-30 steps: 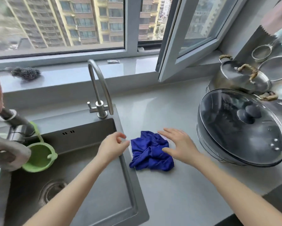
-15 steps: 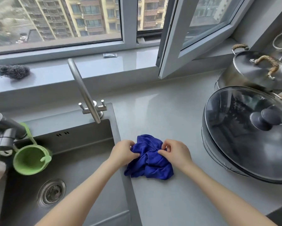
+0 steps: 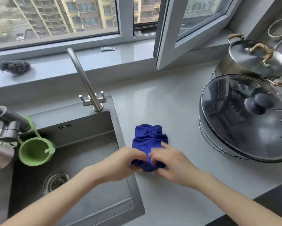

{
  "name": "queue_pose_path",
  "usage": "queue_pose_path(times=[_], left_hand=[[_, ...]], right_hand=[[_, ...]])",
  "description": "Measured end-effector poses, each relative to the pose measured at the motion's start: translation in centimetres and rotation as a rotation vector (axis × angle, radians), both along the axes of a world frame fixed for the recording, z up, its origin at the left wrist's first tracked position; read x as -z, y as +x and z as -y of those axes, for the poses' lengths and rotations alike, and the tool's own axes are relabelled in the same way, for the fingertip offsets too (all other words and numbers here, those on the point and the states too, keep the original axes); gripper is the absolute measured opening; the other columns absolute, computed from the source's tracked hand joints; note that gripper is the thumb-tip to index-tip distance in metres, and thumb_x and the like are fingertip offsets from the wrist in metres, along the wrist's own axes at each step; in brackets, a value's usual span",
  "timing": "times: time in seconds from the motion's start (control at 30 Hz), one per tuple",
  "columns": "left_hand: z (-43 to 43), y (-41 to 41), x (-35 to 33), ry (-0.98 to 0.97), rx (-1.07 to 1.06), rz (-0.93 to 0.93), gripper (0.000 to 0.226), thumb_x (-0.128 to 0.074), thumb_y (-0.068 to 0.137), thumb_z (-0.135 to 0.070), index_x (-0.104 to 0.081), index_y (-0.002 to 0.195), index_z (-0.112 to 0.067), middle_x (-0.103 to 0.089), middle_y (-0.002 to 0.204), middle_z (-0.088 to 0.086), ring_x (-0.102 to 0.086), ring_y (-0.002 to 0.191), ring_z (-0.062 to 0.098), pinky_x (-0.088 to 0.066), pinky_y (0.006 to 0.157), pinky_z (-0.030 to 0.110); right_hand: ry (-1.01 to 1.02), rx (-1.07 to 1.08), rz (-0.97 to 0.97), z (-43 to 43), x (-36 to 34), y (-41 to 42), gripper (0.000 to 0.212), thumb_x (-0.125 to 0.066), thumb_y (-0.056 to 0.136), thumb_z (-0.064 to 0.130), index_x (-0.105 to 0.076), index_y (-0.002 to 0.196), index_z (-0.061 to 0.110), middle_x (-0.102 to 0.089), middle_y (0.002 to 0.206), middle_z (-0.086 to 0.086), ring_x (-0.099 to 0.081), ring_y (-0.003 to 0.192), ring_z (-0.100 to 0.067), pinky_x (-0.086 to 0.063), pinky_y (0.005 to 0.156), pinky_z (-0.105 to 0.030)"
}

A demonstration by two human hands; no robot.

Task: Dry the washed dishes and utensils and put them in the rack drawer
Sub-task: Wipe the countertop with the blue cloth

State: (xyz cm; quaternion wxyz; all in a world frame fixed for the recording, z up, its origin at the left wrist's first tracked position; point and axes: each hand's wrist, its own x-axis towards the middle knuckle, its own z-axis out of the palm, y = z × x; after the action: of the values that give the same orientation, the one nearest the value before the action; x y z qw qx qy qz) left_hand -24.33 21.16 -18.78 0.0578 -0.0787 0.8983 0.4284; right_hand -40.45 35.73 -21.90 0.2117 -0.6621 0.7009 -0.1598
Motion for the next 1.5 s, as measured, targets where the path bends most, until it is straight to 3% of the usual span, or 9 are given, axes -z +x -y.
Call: queue_pose_path(times=[0.1, 0.3, 0.43, 0.7, 0.87, 1.07, 1.2, 1.33, 1.5], left_hand=[[-0.7, 0.5, -0.7, 0.112, 0.004, 0.097, 0.008, -0.063, 0.084, -0.008, -0.057, 0.083, -0.012, -0.043, 0.066, -0.007, -0.034, 0.061, 0.006, -0.033, 0.059, 0.019], [4.0, -5.8, -0.4, 0.326, -0.404, 0.135, 0.041, -0.066, 0.082, -0.009, -0.053, 0.116, -0.029, -0.063, 0.101, 0.004, -0.059, 0.086, 0.016, -0.049, 0.081, 0.030], [5.1, -7.2, 2.1, -0.307, -0.452, 0.180, 0.050, -0.060, 0.085, -0.020, -0.045, 0.133, -0.021, -0.051, 0.128, 0.006, -0.047, 0.118, 0.023, -0.038, 0.094, 0.030], [-0.8, -0.7, 7.1, -0.450, -0.003, 0.071, 0.054, -0.064, 0.070, -0.033, -0.058, 0.123, -0.026, -0.052, 0.114, 0.002, -0.047, 0.100, 0.025, -0.042, 0.086, 0.031], [-0.6, -3.0, 6.3, 0.007, -0.496, 0.189, 0.027, -0.066, 0.080, -0.031, -0.065, 0.105, -0.022, -0.055, 0.096, -0.008, -0.053, 0.092, 0.013, -0.036, 0.074, 0.019], [1.5, -6.3, 4.9, 0.159, -0.643, 0.224, 0.029, -0.052, 0.073, 0.009, -0.061, 0.079, -0.018, -0.060, 0.078, -0.004, -0.055, 0.070, 0.012, -0.041, 0.054, 0.017], [5.2, -9.4, 2.8, 0.519, -0.783, -0.002, 0.034, -0.055, 0.075, 0.011, -0.062, 0.089, -0.019, -0.065, 0.098, 0.005, -0.058, 0.085, 0.016, -0.048, 0.069, 0.022], [5.7, -8.6, 4.1, -0.024, -0.753, -0.028, 0.032, -0.058, 0.081, -0.007, -0.061, 0.111, -0.016, -0.058, 0.115, 0.005, -0.052, 0.107, 0.021, -0.043, 0.089, 0.030], [2.2, -3.1, 6.9, -0.494, -0.113, -0.122, 0.044, -0.062, 0.069, -0.043, -0.066, 0.104, -0.016, -0.063, 0.105, 0.000, -0.055, 0.098, 0.022, -0.049, 0.084, 0.033]], right_hand=[[0.126, 0.017, 0.091, -2.8, -2.1, 1.2, 0.011, -0.055, 0.084, 0.034, -0.050, 0.090, 0.026, -0.052, 0.074, 0.013, -0.036, 0.067, -0.013, -0.030, 0.058, -0.020], [0.201, 0.310, 0.489, 3.1, -1.6, -3.8, 0.020, -0.062, 0.089, 0.021, -0.061, 0.108, 0.028, -0.065, 0.090, 0.004, -0.054, 0.073, -0.009, -0.043, 0.070, -0.024], [0.266, 0.431, -0.132, 5.3, 0.6, -6.4, 0.045, -0.048, 0.096, 0.039, -0.044, 0.138, 0.024, -0.052, 0.136, -0.003, -0.051, 0.121, -0.024, -0.040, 0.097, -0.034], [0.075, 0.084, -0.418, -2.7, 3.7, -0.8, 0.056, -0.069, 0.055, 0.049, -0.065, 0.109, 0.032, -0.064, 0.117, -0.011, -0.063, 0.099, -0.027, -0.052, 0.075, -0.037], [-0.044, 0.218, -0.268, -1.1, 2.6, -0.5, 0.021, -0.067, 0.059, 0.048, -0.059, 0.066, 0.029, -0.064, 0.112, -0.002, -0.059, 0.100, -0.026, -0.042, 0.075, -0.037], [0.202, 0.142, 0.107, 1.0, -0.7, -2.9, 0.022, -0.072, 0.062, 0.028, -0.051, 0.069, 0.028, -0.062, 0.083, 0.010, -0.047, 0.081, -0.010, -0.039, 0.080, -0.031], [0.017, 0.507, 0.669, 5.3, -2.1, -4.3, 0.020, -0.077, 0.074, 0.012, -0.058, 0.076, 0.014, -0.056, 0.072, 0.003, -0.049, 0.061, -0.005, -0.040, 0.059, -0.022], [-0.012, 0.694, -0.091, 6.8, 1.1, -5.6, 0.048, -0.061, 0.084, 0.051, -0.058, 0.121, 0.020, -0.062, 0.110, -0.002, -0.056, 0.099, -0.027, -0.042, 0.087, -0.039], [-0.185, 0.145, -0.380, 0.7, 4.1, -3.5, 0.054, -0.054, 0.072, 0.058, -0.067, 0.107, 0.020, -0.067, 0.109, -0.003, -0.063, 0.094, -0.025, -0.051, 0.079, -0.036]])
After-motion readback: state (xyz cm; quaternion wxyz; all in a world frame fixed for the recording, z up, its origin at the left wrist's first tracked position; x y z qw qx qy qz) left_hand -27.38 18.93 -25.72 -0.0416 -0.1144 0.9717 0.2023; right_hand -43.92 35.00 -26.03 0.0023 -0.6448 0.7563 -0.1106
